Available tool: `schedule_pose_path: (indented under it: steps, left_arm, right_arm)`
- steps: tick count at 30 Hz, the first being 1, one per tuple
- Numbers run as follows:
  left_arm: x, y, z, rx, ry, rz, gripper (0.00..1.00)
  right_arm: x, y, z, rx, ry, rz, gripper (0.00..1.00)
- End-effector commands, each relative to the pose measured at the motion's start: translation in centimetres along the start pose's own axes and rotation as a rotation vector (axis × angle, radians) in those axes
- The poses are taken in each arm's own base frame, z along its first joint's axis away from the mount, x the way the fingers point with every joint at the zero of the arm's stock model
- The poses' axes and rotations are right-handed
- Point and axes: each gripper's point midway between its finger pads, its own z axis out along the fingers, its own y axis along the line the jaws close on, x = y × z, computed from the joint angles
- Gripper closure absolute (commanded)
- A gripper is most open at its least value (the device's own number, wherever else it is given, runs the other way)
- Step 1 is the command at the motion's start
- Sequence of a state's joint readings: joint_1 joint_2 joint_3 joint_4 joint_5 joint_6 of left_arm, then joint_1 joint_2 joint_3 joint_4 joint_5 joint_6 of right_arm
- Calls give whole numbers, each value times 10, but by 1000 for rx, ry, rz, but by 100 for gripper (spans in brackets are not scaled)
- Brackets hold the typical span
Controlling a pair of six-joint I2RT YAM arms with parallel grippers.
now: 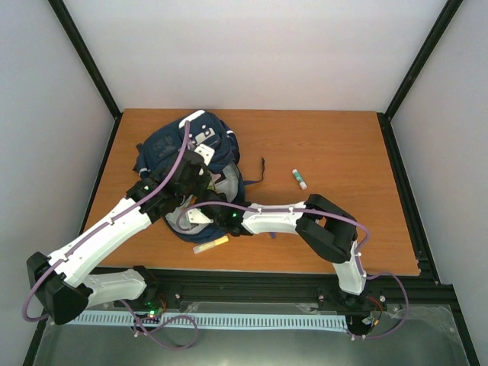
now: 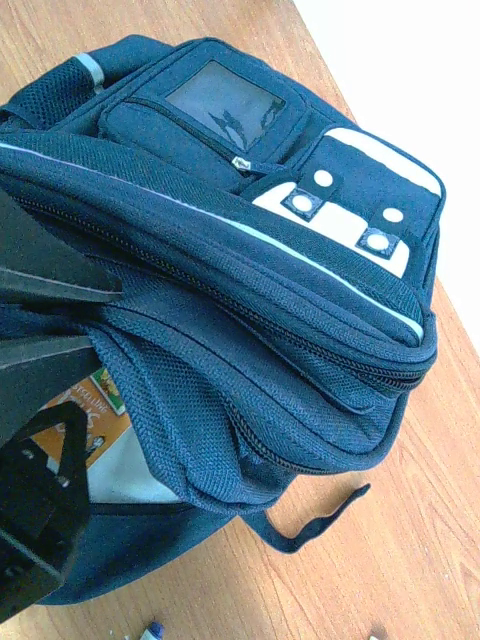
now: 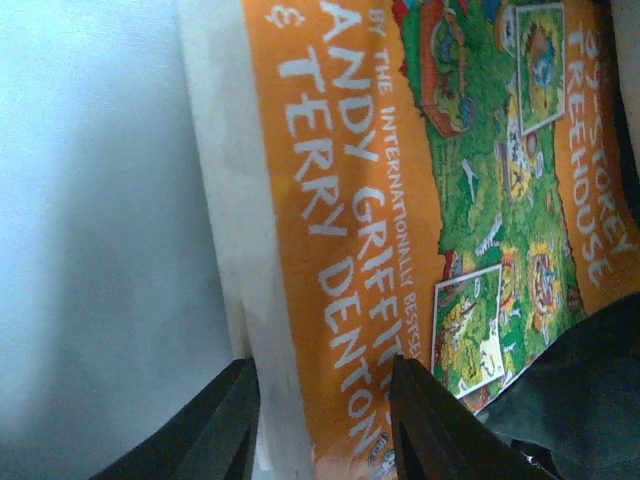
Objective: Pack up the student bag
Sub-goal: Place the book in the student bag.
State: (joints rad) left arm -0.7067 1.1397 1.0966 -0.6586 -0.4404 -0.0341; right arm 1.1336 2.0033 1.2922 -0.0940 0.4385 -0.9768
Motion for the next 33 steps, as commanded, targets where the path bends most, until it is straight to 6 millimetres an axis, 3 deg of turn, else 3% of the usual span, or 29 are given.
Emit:
schedule_pose_path:
  steps: [1, 5, 10, 13, 21, 26, 33]
  left_arm:
    - [-36, 5, -15, 8, -136, -89, 99]
    - [-37, 5, -16, 10, -138, -89, 99]
    - [-37, 5, -16, 13, -140, -88, 99]
    - [-37, 4, -16, 17, -138, -89, 99]
    - [-35, 3, -14, 18, -133, -88, 99]
    - [-36, 1, -14, 28, -135, -88, 99]
    - [-35, -1, -13, 35, -129, -87, 99]
  right_arm:
    - [-1, -19, 6, 37, -11, 4, 61]
    - [-7, 7, -2, -104, -68, -9, 54]
    - [-5, 12, 4, -102, -54, -21, 50]
    - [-5, 1, 14, -29, -28, -4, 50]
    - [10, -52, 33, 227, 65, 22, 53]
    - [28, -79, 37, 240, 83, 78, 57]
    - [46, -81, 54, 230, 106, 106, 62]
